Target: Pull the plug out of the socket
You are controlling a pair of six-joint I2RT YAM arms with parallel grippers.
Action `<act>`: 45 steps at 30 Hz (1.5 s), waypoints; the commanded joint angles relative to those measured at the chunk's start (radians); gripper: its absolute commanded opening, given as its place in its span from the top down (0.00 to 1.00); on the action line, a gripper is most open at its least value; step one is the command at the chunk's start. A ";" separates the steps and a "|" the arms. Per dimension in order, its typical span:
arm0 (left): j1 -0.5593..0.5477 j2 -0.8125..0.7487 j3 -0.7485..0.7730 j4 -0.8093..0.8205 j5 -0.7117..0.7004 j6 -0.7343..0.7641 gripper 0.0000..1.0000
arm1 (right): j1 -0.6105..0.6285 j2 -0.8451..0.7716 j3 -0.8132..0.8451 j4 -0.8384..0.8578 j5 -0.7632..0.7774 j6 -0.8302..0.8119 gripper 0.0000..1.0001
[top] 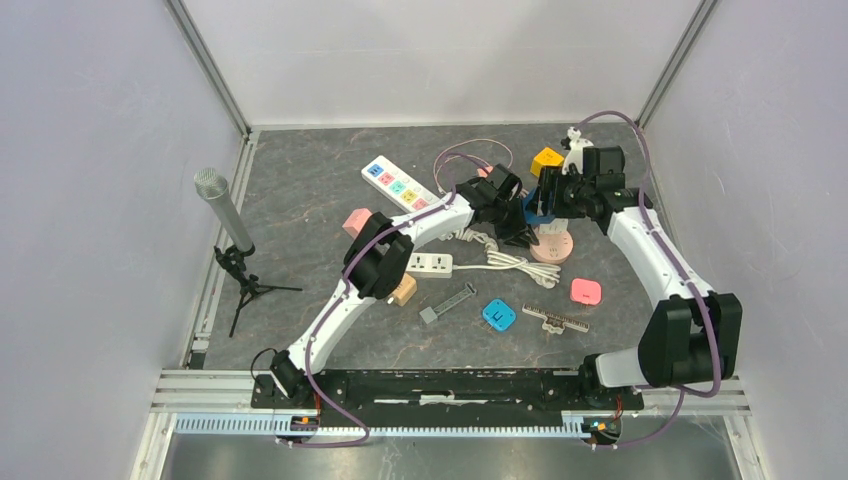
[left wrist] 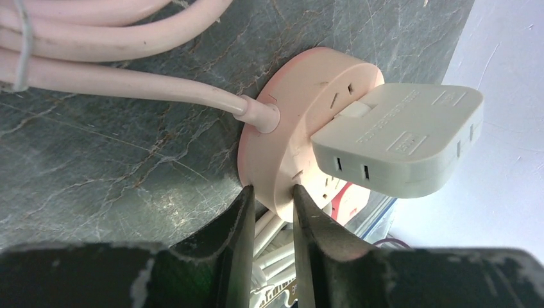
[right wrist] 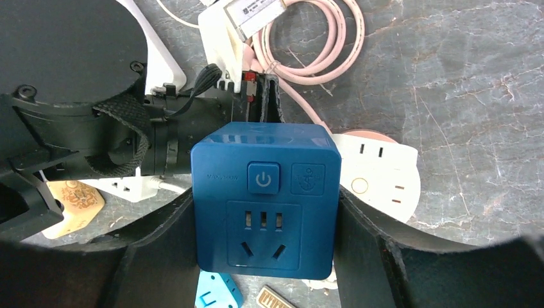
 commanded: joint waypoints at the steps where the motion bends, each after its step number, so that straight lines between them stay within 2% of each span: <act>1: -0.025 0.072 -0.041 -0.135 -0.091 0.056 0.70 | -0.017 -0.053 0.045 -0.005 0.034 -0.003 1.00; 7: -0.006 0.008 -0.121 0.012 -0.022 -0.010 0.57 | -0.098 -0.110 0.034 -0.029 0.226 0.005 1.00; 12: -0.001 -0.011 -0.114 0.054 0.005 -0.022 0.45 | -0.170 -0.140 -0.033 -0.022 0.385 0.055 1.00; 15: 0.000 -0.011 -0.116 0.060 0.015 -0.026 0.43 | -0.197 -0.123 -0.092 -0.008 0.397 0.087 1.00; 22: 0.000 -0.019 -0.138 0.067 0.025 -0.009 0.37 | -0.257 -0.096 -0.205 0.110 0.306 0.137 0.97; 27: 0.001 -0.035 -0.146 0.085 0.048 0.066 0.22 | -0.289 -0.008 -0.211 0.116 0.335 0.139 0.81; 30: 0.002 -0.043 -0.152 0.085 0.076 0.095 0.17 | -0.316 0.020 -0.218 0.135 0.309 0.140 0.66; 40: 0.011 -0.100 -0.216 0.078 0.121 0.183 0.17 | -0.322 0.016 -0.256 0.166 0.359 0.144 0.16; 45: 0.019 -0.106 -0.216 0.053 0.118 0.206 0.18 | -0.322 -0.003 -0.265 0.158 0.376 0.140 0.07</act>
